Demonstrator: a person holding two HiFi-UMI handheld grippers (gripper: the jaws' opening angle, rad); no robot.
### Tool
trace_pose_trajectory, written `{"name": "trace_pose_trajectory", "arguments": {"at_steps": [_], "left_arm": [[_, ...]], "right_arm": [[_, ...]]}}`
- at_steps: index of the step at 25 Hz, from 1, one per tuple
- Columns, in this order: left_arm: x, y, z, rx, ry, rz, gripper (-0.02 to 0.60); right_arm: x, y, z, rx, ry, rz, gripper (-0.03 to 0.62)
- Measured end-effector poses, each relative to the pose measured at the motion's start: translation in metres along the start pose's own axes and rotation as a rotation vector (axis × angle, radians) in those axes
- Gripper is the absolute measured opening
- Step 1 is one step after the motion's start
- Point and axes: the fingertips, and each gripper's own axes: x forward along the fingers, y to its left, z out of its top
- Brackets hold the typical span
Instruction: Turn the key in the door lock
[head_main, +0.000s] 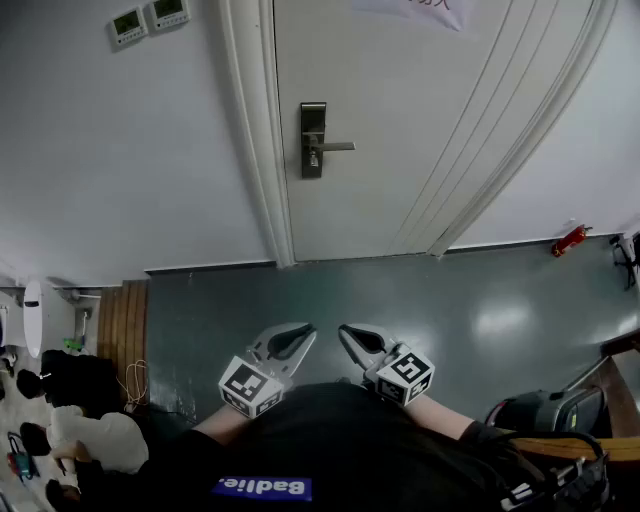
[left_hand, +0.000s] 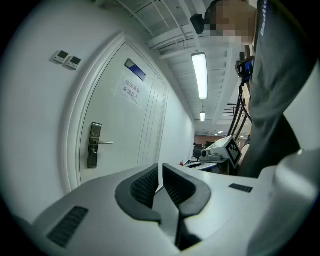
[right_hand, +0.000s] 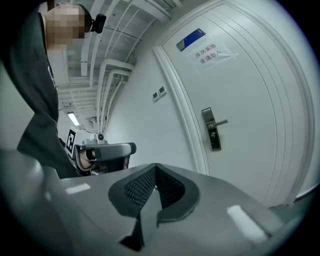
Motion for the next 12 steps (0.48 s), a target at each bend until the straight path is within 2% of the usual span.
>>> {"name": "trace_pose_trajectory", "arguments": {"at_steps": [12], "left_arm": [[0.023,0.002,0.006,0.025,0.018,0.039,0.028]], "right_arm": [[-0.009,-0.016,0.012,-0.027,-0.019,0.032,0.002]]}}
